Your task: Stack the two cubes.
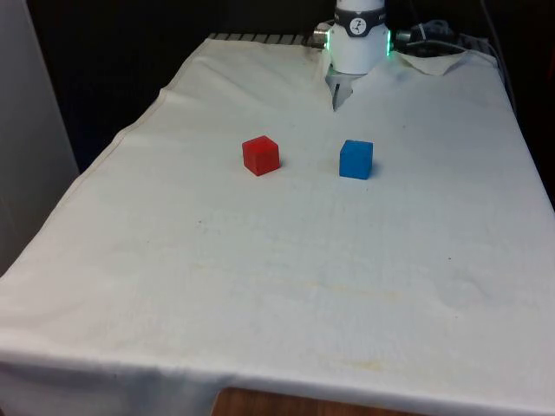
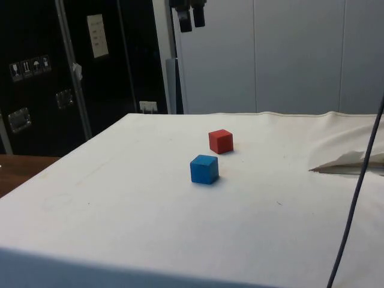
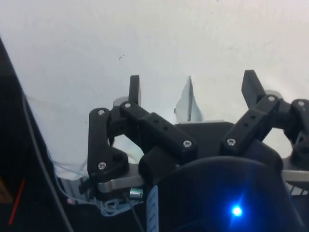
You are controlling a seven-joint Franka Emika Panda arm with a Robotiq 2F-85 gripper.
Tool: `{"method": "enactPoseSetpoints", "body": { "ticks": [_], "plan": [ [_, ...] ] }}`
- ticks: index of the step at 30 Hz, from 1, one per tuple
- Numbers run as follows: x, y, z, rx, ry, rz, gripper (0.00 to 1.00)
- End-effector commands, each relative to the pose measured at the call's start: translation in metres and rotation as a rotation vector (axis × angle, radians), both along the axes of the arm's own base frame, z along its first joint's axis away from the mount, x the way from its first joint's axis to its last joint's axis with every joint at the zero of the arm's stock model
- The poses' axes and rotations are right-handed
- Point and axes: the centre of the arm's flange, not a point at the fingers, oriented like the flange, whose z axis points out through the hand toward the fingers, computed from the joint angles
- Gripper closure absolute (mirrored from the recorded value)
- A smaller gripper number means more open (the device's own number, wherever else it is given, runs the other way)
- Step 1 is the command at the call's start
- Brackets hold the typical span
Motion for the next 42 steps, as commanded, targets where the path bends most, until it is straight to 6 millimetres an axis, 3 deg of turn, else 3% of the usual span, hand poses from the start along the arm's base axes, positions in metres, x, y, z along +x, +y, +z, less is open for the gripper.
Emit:
{"method": "enactPoseSetpoints", "body": {
  "ticks": [1,18,29,37,42],
  "plan": [
    [-0.001,0.000,-0.002,-0.014,-0.014,-0.010,0.00],
    [-0.001,-0.001,-0.044,-0.040,-0.009,-0.111,0.00],
    [-0.004,0.001,-0.050,-0.038,0.003,-0.122,0.00],
    [-0.009,0.009,-0.065,-0.039,-0.004,-0.113,0.00],
    [-0.007,0.020,-0.085,-0.046,-0.031,-0.105,0.00]
  ]
}}
